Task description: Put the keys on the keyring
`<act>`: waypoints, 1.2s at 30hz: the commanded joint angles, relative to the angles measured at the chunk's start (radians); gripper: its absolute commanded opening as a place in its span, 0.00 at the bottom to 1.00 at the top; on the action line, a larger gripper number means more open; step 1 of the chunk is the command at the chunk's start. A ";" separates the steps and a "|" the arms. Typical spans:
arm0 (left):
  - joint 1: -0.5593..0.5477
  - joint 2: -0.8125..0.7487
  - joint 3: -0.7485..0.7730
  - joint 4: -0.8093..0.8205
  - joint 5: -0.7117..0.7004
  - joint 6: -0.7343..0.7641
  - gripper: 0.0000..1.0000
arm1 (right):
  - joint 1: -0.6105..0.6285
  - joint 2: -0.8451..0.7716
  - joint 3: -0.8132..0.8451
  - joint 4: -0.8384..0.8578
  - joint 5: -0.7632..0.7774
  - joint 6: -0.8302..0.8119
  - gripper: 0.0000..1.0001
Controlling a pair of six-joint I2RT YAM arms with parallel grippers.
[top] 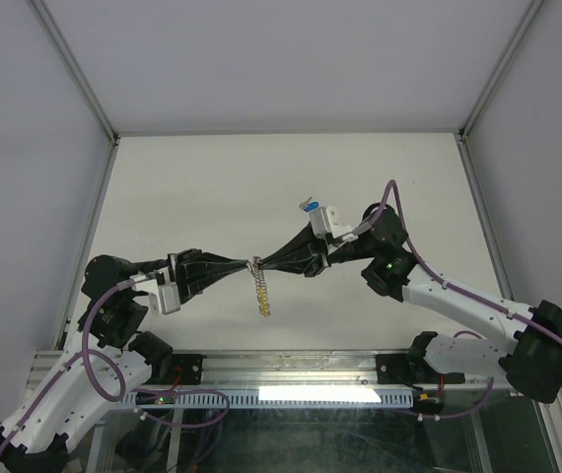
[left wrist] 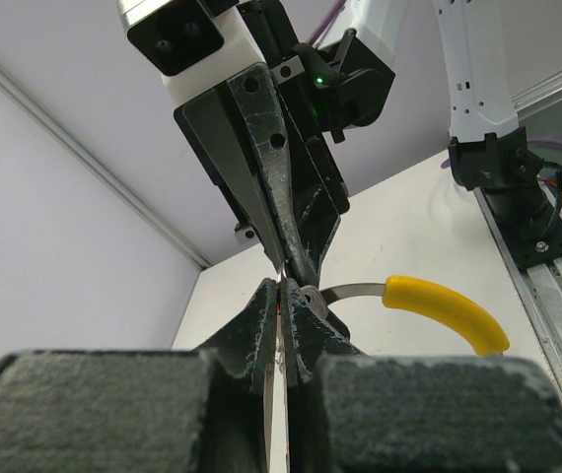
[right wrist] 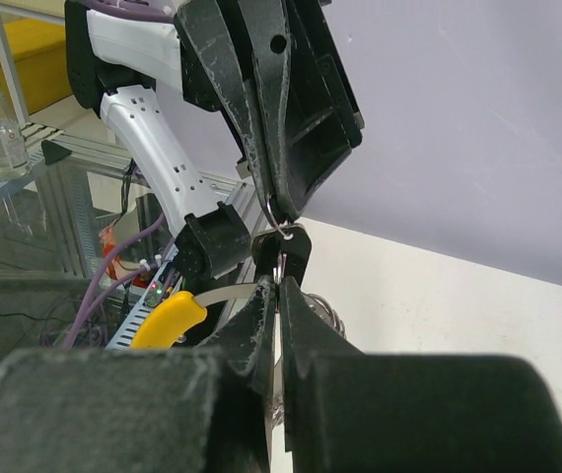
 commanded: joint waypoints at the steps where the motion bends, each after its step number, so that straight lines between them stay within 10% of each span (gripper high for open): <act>1: -0.007 0.004 0.011 0.011 -0.007 0.013 0.00 | 0.005 0.004 0.053 0.122 -0.017 0.038 0.00; 36: -0.008 0.013 0.028 -0.023 0.018 0.046 0.00 | 0.005 0.032 0.053 0.148 -0.006 0.066 0.00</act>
